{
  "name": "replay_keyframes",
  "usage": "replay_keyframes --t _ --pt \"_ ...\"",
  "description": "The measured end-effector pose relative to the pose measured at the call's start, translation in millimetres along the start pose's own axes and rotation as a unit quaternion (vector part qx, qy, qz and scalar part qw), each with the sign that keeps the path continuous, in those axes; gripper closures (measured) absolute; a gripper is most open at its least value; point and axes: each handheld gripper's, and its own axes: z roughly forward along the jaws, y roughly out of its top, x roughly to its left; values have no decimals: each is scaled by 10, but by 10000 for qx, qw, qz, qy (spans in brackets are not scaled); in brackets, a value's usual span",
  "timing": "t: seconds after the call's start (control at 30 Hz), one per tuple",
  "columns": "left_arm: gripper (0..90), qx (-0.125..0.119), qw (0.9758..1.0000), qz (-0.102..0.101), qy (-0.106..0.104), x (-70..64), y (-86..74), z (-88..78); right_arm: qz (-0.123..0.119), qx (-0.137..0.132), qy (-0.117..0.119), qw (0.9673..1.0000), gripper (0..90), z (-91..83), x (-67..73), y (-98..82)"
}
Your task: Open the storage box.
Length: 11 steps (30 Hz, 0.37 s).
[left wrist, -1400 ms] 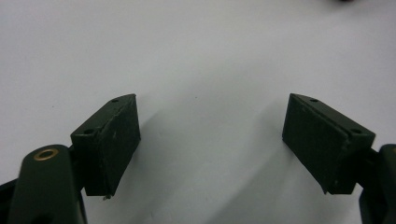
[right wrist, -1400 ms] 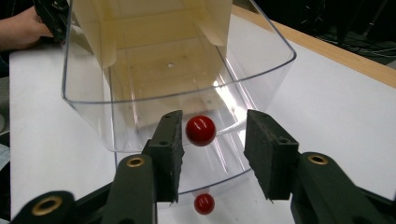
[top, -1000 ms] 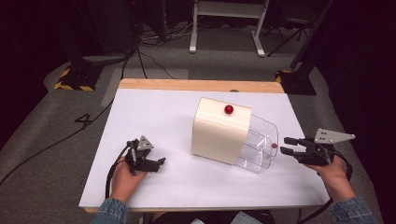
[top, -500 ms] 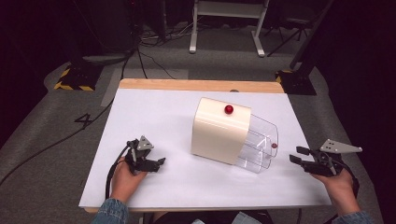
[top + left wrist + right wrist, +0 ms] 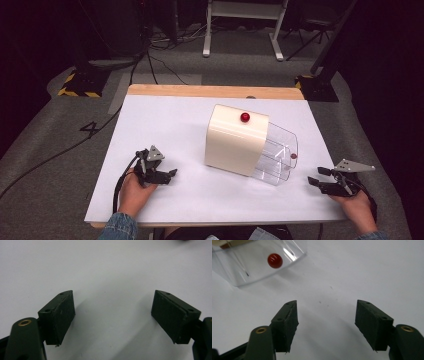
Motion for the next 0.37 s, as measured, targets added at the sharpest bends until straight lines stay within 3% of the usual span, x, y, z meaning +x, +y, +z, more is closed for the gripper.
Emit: replay_keyframes --t 0.1,0.23,0.37 --pt "193 5 10000 0 5 -1 0 -1 -152 96 -207 9996 270 59 -13 -53" --pt "193 3 10000 4 -5 0 0 0 -127 93 -226 9996 257 62 -16 -55" --pt "193 5 10000 1 -9 1 1 0 13 142 -440 9989 143 79 -25 -59"
